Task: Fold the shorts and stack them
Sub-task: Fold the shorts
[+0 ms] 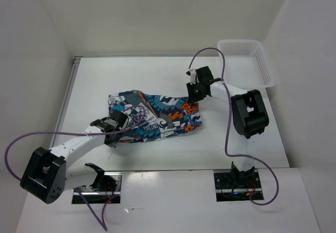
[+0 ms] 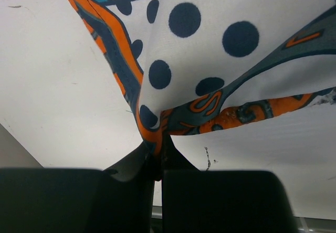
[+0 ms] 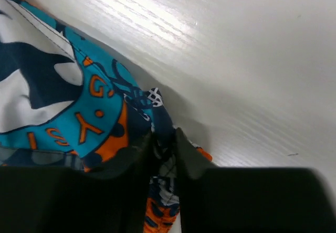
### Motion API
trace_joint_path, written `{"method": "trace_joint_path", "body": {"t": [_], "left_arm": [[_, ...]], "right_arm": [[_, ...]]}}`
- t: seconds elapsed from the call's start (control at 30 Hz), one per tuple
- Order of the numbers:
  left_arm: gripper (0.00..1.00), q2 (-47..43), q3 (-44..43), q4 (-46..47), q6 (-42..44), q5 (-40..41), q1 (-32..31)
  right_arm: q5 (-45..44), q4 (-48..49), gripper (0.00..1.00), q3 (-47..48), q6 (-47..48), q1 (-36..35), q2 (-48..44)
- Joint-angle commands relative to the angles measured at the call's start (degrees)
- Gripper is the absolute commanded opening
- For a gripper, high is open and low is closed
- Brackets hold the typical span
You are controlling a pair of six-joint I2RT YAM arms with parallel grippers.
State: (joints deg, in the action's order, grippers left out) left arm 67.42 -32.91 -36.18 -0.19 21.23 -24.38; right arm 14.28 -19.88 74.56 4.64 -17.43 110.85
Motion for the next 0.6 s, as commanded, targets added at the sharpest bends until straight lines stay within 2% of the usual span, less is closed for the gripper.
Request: {"method": "trace_joint_path", "body": {"t": [0.0,0.07,0.2,0.33,0.47,0.5,0.53,0.57], "left_arm": [[0.05,0.3,-1.2,0.8,0.2,-0.1,0.6],[0.05,0.3,-2.4,0.8,0.2,-0.7,0.6],[0.05,-2.2,0.5,0.2,0.2,0.1,0.6],[0.05,-12.2,6.6,0.8,0.2,1.5,0.0],[0.05,-14.7,8.3,0.8,0.2,2.1,-0.8],[0.05,-13.6,7.6,0.8,0.2,1.4,-1.3],[0.05,-11.3,6.1,0.8,0.2,0.6,-1.3],[0.05,-10.0,5.4,1.5,0.2,0.6,-1.3]], "right_arm": [[-5.6,6.0,0.25,-0.7,-5.2,-0.6,1.4],[-7.9,6.6,0.0,-0.7,-7.1,-0.6,1.4],[-13.1,7.7,0.0,2.0,-14.7,0.9,0.3],[-20.8,8.2,0.0,3.7,-16.6,2.1,0.3],[-15.2,8.2,0.0,3.1,-15.4,2.1,-0.2],[-12.5,8.2,0.02,2.6,-14.1,2.1,-0.2],[-10.1,7.1,0.12,2.6,-11.0,2.1,-0.9],[-8.0,6.6,0.43,2.6,-9.9,2.1,-1.5]]}}
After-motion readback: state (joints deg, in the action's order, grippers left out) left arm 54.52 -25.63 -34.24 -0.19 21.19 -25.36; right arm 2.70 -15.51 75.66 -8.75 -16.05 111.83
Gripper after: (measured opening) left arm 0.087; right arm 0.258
